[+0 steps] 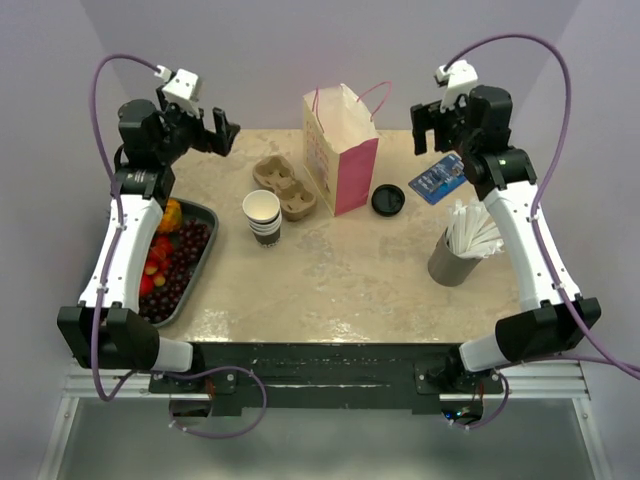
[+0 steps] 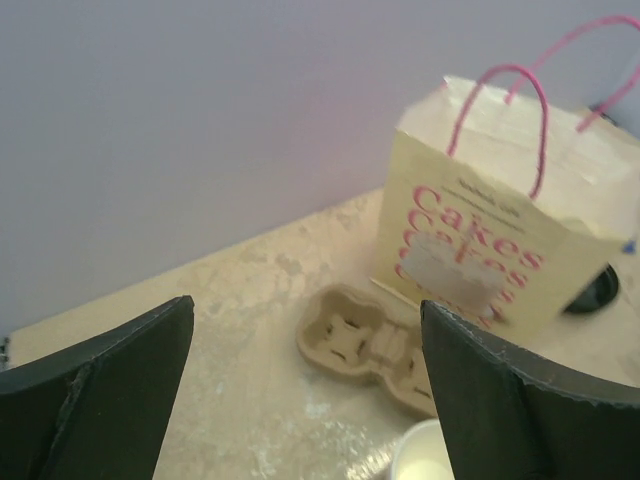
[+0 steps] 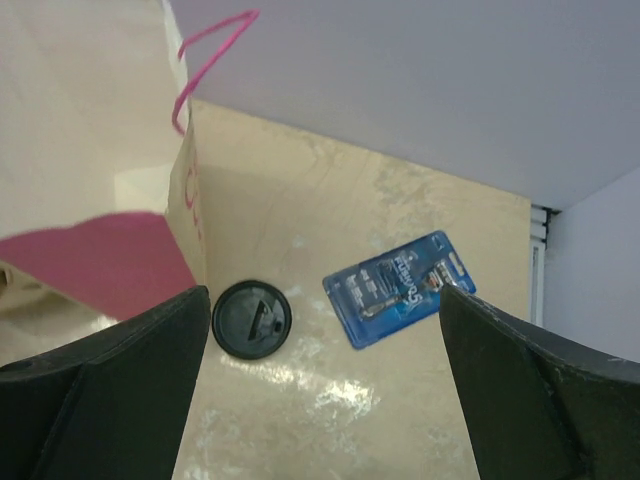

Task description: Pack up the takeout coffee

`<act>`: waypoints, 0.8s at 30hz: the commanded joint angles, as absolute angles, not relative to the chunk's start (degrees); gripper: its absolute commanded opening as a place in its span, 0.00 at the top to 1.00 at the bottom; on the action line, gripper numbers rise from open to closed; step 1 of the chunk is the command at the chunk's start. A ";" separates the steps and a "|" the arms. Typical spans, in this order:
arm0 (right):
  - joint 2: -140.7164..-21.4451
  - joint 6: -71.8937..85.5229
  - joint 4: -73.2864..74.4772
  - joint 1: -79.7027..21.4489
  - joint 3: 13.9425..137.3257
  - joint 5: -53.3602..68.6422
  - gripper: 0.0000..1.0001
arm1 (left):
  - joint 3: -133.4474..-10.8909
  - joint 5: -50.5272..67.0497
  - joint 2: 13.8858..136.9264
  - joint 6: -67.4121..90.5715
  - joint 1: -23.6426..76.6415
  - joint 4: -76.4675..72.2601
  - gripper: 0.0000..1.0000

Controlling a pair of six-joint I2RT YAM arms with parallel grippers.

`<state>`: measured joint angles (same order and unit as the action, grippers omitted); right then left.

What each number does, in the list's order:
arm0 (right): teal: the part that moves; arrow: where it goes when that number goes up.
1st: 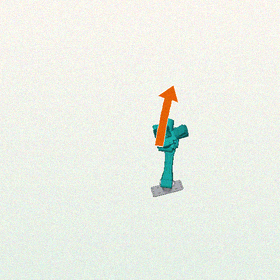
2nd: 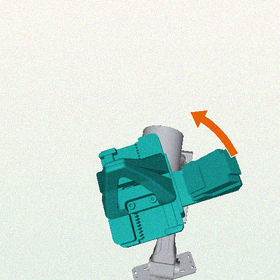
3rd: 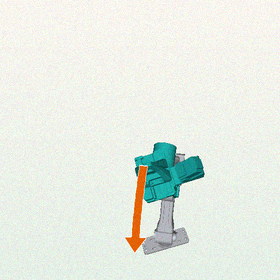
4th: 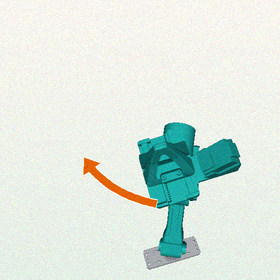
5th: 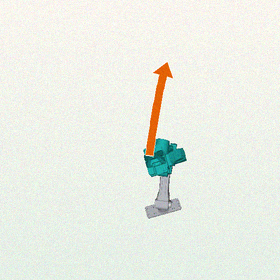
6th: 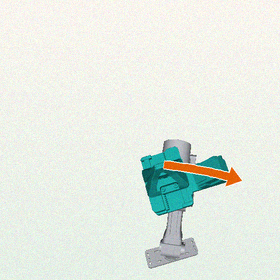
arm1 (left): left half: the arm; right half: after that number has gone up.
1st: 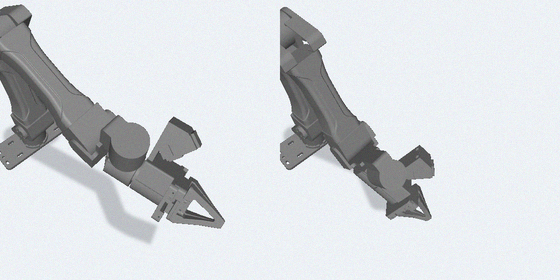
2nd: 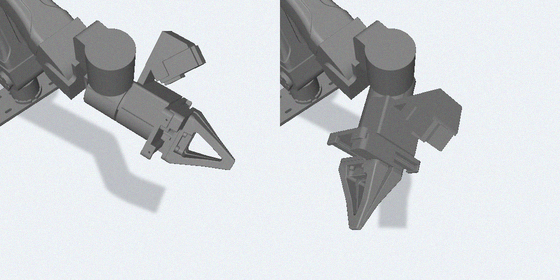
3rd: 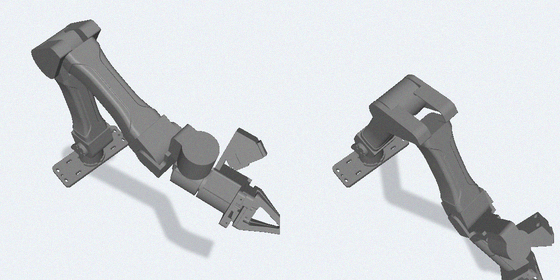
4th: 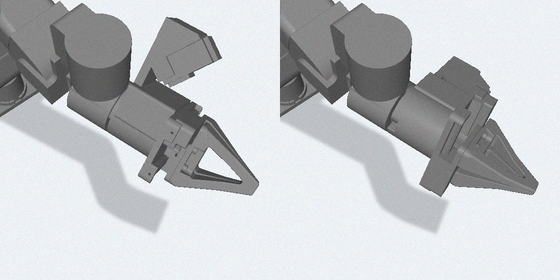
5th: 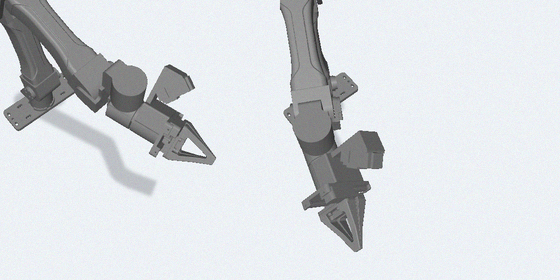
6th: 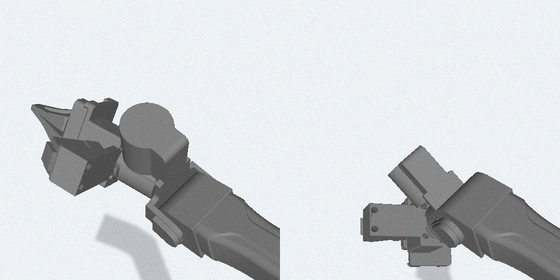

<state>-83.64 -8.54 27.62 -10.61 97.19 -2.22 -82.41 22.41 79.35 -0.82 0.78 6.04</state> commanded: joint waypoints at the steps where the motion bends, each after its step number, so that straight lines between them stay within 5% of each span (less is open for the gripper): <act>1: -82.35 -16.25 32.59 -11.07 95.89 10.40 0.01 | -86.48 34.88 79.63 -5.88 0.88 15.54 0.01; 9: -81.65 -23.55 37.62 -14.59 93.08 18.72 0.04 | -95.35 39.57 84.19 -30.81 9.03 47.76 0.19; 24: -81.65 -20.04 35.33 -15.64 91.23 18.46 0.04 | -92.72 21.98 86.48 -34.18 22.32 60.27 0.39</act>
<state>-83.61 -20.64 36.47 -15.53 92.20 17.63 -89.89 26.28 84.86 -29.82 21.43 51.81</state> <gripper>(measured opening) 0.960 0.623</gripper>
